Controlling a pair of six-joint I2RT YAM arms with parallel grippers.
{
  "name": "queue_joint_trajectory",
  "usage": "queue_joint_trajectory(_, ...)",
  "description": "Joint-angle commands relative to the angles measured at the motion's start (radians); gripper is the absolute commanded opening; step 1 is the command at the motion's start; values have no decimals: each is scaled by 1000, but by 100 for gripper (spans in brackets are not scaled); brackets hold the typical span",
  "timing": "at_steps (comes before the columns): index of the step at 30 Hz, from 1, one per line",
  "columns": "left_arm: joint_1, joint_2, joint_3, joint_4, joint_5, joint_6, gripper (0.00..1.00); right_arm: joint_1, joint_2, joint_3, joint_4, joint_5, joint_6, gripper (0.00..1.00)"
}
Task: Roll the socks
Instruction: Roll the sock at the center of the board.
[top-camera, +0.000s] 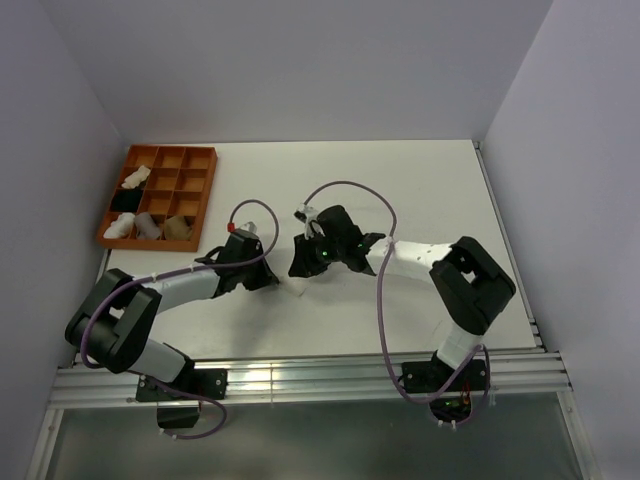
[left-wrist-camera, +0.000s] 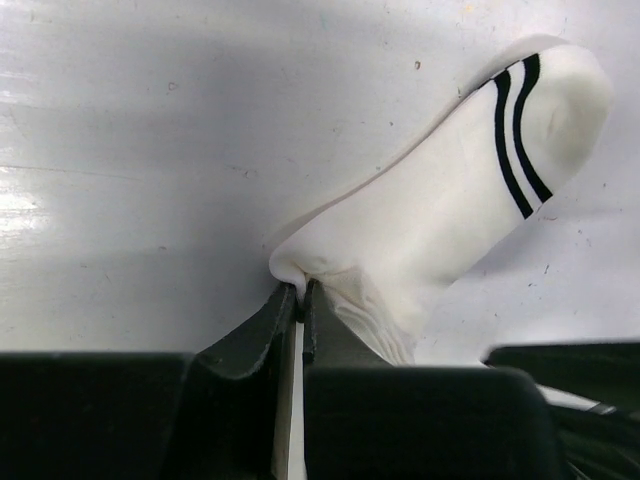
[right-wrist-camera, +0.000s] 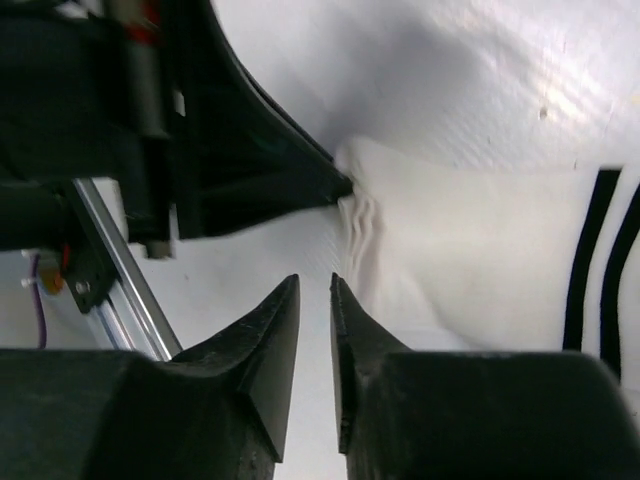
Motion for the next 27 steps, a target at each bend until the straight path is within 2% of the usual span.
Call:
queue_joint_trajectory(1, -13, 25, 17, -141, -32, 0, 2, 28, -58, -19, 102, 92, 22, 25)
queue_joint_trajectory(3, -16, 25, 26, -155, -36, -6, 2, 59, -58, -16, 98, 114, 10, 24)
queue_joint_trajectory(7, -22, 29, 50, -177, -31, -18, 2, 147, -61, -19, 78, 281, -88, 27)
queue_joint_trajectory(8, -23, 36, 55, -189, -31, -18, 2, 172, -86, -33, 87, 383, -109, 29)
queue_joint_trajectory(12, -26, 40, 64, -206, -29, -21, 2, 310, -135, -105, 176, 625, -209, 34)
queue_joint_trajectory(15, -26, 45, 75, -221, -32, -23, 2, 378, -117, -111, 188, 731, -254, 34)
queue_joint_trajectory(22, -25, 48, 89, -238, -28, -21, 2, 422, -38, -71, 196, 772, -289, 34)
queue_joint_trajectory(27, -26, 52, 92, -246, -25, -17, 2, 423, 6, -56, 207, 778, -300, 29)
